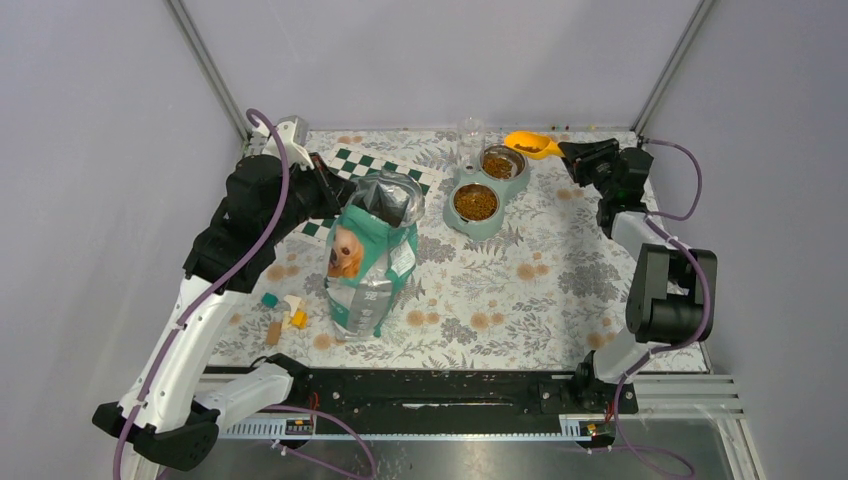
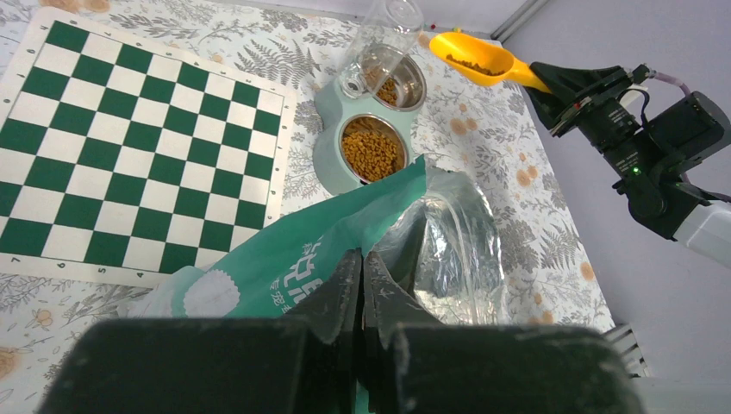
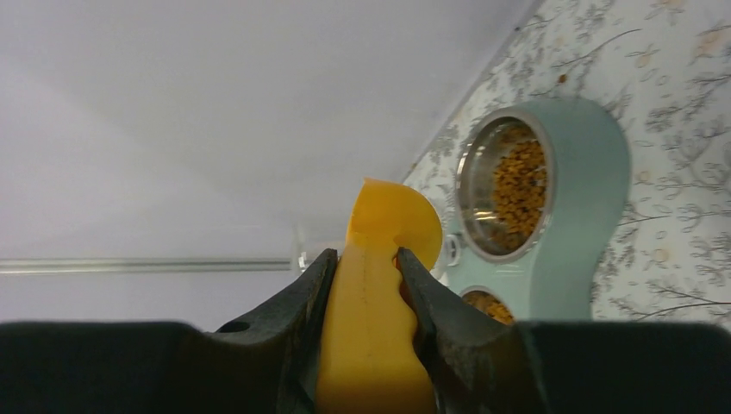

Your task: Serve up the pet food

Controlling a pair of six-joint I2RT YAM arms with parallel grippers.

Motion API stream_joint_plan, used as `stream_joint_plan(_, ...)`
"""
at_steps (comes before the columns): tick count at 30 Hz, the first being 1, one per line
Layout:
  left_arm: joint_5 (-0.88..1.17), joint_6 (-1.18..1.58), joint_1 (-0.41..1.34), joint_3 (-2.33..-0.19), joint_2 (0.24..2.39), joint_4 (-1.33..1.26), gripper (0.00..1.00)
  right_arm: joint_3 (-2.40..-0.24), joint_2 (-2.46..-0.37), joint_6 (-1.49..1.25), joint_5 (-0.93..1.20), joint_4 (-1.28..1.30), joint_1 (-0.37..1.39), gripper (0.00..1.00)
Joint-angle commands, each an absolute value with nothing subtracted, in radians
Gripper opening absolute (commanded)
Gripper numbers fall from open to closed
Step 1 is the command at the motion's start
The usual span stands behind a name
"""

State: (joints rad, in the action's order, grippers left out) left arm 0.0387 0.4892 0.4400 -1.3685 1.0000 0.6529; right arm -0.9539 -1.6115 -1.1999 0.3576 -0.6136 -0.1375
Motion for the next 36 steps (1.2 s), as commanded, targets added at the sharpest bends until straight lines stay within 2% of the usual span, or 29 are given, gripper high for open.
stream_joint_plan(1, -0.025, 0.473, 0.432, -1.408, 0.969, 0.516, 0.00, -1.036, -1.650, -1.038, 0.298, -0.561, -0.131, 0.00)
stream_joint_plan(22, -0.099, 0.482, 0.430, -1.406, 0.962, 0.529, 0.00, -1.444, -1.820, -0.507, -0.179, -0.074, 0.101, 0.00)
stream_joint_plan(31, -0.099, 0.473, 0.428, -1.411, 0.959, 0.536, 0.00, -1.449, -1.671, -0.473, -0.171, 0.082, 0.076, 0.00)
stream_joint_plan(36, -0.099, 0.465, 0.426, -1.403, 0.943, 0.535, 0.00, -1.287, -1.563, -0.565, -0.045, 0.135, -0.055, 0.00)
